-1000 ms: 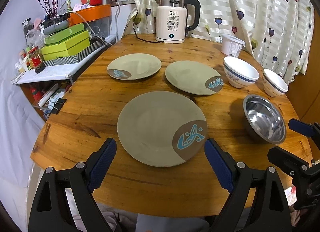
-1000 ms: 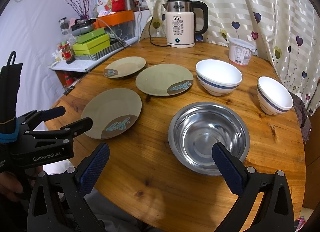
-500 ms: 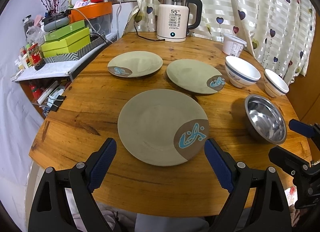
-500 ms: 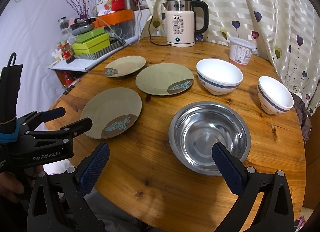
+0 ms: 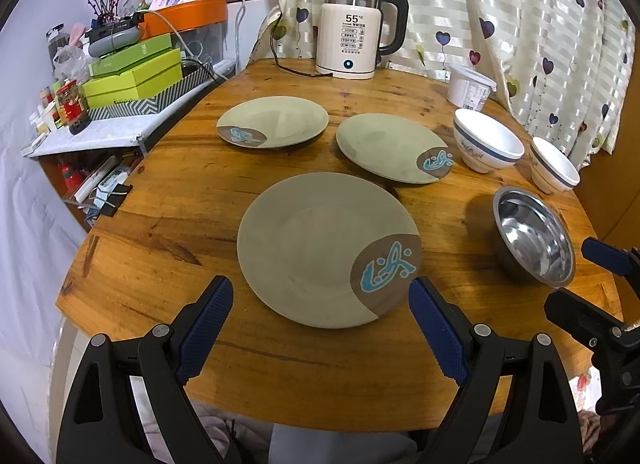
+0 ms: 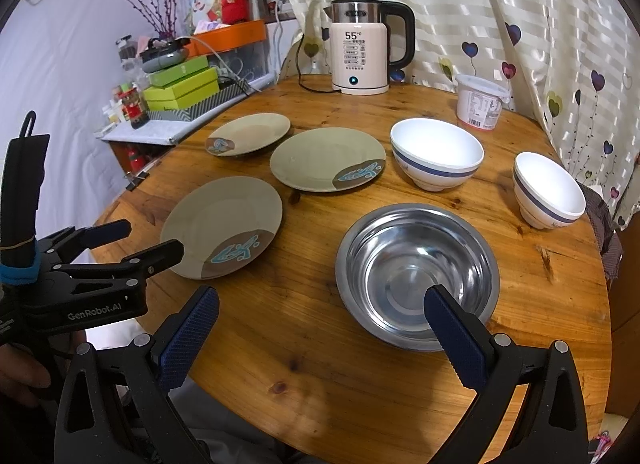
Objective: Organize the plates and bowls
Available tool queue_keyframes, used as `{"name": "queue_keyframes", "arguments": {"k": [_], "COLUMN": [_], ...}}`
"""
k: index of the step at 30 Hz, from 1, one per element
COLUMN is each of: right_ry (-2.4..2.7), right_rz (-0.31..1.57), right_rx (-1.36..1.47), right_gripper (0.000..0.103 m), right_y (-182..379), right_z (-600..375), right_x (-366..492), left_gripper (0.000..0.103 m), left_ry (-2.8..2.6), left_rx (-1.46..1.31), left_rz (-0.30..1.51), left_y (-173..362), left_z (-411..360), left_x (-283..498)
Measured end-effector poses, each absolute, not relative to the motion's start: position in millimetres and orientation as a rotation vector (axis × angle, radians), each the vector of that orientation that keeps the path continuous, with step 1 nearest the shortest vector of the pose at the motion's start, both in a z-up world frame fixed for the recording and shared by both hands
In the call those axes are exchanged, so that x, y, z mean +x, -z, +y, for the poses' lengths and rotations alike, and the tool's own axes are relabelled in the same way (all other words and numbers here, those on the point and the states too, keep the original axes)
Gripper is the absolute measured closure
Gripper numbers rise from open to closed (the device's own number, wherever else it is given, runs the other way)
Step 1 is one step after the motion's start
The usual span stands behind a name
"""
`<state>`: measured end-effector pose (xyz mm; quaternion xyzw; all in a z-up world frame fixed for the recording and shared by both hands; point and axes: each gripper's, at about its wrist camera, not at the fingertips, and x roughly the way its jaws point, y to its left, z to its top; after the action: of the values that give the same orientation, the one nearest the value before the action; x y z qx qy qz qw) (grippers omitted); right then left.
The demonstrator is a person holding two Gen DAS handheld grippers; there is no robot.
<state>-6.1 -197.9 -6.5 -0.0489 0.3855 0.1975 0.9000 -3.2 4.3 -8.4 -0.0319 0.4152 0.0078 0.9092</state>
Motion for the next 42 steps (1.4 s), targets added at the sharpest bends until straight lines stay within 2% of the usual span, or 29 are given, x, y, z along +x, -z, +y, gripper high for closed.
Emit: {"name": "queue_keyframes", "arguments": {"k": [42], "right_ry": [-0.409], "right_rz": [0.797], "right_rx": [-0.091], "right_gripper": [0.0], "right_y": [1], "right_z": [-196], "right_x": [-6], "left_gripper": [0.013], "left_ry": [0.029], "left_rx": [-0.102], "left_rz": [0.873], "left_y": [10], "left_z": [9], "left_x": [-1]}}
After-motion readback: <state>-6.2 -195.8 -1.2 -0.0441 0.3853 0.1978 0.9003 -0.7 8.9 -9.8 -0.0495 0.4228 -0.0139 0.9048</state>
